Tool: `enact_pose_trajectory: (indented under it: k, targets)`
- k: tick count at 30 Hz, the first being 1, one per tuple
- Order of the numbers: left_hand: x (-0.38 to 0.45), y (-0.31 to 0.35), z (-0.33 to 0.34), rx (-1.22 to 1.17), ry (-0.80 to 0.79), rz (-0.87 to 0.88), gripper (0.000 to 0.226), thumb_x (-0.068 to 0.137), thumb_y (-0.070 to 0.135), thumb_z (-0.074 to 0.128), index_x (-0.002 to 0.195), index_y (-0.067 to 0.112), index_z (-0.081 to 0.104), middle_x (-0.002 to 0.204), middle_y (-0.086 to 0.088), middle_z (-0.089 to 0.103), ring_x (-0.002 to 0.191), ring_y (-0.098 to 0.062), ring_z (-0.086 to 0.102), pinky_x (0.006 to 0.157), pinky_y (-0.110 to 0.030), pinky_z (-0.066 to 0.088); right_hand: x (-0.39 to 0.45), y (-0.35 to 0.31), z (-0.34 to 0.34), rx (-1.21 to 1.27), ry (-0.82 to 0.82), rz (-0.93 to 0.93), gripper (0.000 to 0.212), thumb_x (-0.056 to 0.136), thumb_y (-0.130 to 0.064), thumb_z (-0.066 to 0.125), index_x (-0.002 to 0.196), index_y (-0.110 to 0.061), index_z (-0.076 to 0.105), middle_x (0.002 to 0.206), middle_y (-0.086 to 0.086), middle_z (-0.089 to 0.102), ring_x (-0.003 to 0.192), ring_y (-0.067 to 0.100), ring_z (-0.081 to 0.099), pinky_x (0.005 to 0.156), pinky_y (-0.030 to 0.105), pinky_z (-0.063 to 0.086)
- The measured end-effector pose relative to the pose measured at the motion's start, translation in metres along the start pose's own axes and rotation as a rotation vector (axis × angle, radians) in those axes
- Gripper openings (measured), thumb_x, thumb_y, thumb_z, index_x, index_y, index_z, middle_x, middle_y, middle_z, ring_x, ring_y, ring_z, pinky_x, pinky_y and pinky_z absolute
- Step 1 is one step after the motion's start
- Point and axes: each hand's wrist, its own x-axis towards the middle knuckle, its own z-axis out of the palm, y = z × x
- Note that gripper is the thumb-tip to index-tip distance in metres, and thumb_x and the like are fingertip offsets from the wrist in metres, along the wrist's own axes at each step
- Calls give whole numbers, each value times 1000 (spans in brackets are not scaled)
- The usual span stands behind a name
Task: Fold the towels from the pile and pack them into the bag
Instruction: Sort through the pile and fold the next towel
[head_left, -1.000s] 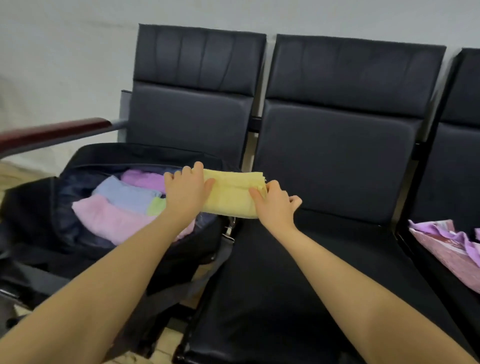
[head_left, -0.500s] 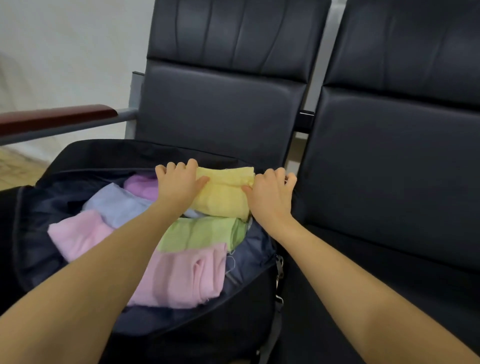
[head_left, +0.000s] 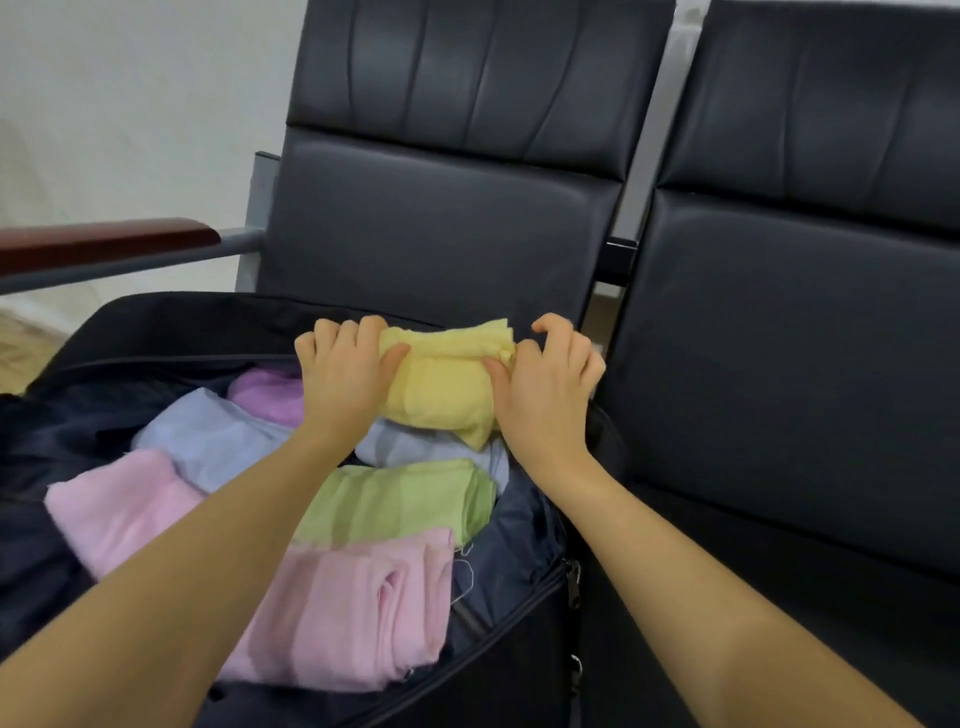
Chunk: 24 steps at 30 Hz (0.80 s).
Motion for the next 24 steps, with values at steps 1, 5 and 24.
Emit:
enact_pose_trajectory:
  k: [1, 5, 24]
  targets:
    - [-7, -2, 5, 1, -36, 13, 43, 86, 48, 40, 80, 9, 58, 60, -7, 52, 64, -28, 50, 63, -37, 31, -7, 0, 1, -42, -66, -22, 33, 70, -36, 80, 62, -9, 63, 104, 11, 60, 93, 28, 48, 86, 39, 25]
    - [-40, -9, 26, -61, -187, 44, 47, 80, 50, 46, 73, 6, 59, 59, -13, 55, 61, -30, 52, 57, -38, 40, -30, 0, 4, -178, -230, -78, 37, 60, -41, 86, 60, -11, 66, 109, 11, 62, 95, 30, 55, 87, 42, 27]
    - [-43, 13, 4, -93, -819, 77, 53, 102, 46, 16, 152, 31, 12, 161, 2, 7, 147, -26, 0, 119, -41, 1, -13, 15, 5, -272, -930, -365, 62, 98, -56, 4, 154, -28, 8, 161, -10, -2, 147, 16, -15, 107, 52, -26]
